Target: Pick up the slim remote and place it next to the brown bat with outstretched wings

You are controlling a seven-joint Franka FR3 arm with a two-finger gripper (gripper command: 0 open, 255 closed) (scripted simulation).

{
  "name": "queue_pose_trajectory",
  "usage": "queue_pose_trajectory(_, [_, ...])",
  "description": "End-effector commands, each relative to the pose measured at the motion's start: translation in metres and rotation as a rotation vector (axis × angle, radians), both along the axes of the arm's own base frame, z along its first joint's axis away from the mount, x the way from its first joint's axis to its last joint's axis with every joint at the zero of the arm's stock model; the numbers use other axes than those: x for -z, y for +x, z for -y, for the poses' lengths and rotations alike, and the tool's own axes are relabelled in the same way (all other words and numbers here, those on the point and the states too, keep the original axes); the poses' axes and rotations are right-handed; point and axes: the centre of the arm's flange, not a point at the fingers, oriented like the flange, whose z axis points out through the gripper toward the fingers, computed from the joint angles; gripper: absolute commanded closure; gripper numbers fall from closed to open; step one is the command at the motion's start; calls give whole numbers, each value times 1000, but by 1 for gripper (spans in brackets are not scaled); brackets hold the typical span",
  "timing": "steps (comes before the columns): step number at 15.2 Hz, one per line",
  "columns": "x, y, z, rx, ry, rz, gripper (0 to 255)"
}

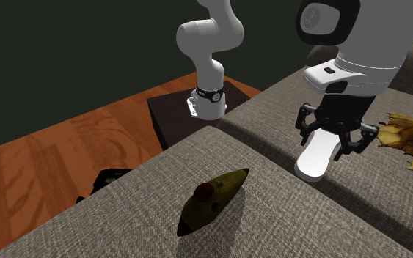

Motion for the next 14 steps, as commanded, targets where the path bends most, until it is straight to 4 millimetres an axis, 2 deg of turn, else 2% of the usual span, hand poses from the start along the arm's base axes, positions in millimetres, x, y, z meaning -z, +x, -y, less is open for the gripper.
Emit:
queue_pose_trajectory(1, [0,0,0,0,0,1,255])
queue_pose_trajectory(2, [0,0,0,0,0,1,0])
queue_pose_trajectory(7, [0,0,0,0,0,0,0])
queue_pose_trajectory(11, [-50,-1,1,0,0,1,0])
queue_pose_trajectory(14, [-50,-1,1,0,0,1,0])
